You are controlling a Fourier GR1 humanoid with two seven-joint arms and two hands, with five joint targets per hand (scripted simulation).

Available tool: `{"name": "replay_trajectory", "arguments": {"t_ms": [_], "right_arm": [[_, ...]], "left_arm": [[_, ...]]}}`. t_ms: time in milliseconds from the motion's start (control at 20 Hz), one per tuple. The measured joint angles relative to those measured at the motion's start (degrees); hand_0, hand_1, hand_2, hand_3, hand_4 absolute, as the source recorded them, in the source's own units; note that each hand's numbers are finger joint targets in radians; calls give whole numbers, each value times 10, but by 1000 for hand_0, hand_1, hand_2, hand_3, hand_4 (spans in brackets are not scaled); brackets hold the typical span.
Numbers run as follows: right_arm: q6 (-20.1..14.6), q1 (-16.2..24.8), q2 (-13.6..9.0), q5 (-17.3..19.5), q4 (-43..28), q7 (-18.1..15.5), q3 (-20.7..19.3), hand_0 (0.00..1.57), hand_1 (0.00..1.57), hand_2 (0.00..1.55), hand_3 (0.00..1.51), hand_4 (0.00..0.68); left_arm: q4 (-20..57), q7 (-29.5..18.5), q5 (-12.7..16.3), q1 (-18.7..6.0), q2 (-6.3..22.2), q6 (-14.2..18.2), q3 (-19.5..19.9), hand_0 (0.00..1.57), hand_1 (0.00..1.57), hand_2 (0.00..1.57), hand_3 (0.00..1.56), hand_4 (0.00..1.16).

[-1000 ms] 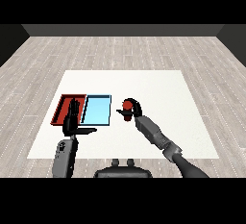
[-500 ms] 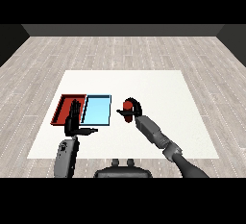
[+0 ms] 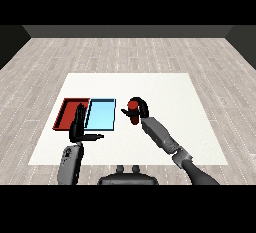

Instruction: Pick the red can and put it in the red box

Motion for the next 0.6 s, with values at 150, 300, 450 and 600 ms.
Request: {"name": "replay_trajectory", "arguments": {"t_ms": [150, 300, 450, 600], "right_arm": [[-23, 26, -21, 22, -76, 20, 2, 1571, 1571, 1473, 1401, 595], [-42, 50, -47, 44, -146, 39, 0, 1571, 1571, 1471, 1401, 610], [-51, 57, -73, 63, -201, 59, -7, 1518, 1518, 1453, 1400, 600], [-55, 73, -98, 75, -259, 67, -13, 1561, 1561, 1460, 1408, 602]], "left_arm": [[0, 1, -2, 0, 1, -2, -3, 0, 0, 0, 0, 0], [0, 6, -9, -3, -2, -2, -13, 0, 0, 0, 0, 0], [-3, 23, -7, -15, -6, -6, -24, 0, 0, 0, 0, 0], [-18, 59, 0, -31, -13, -10, -52, 0, 0, 0, 0, 0]]}}
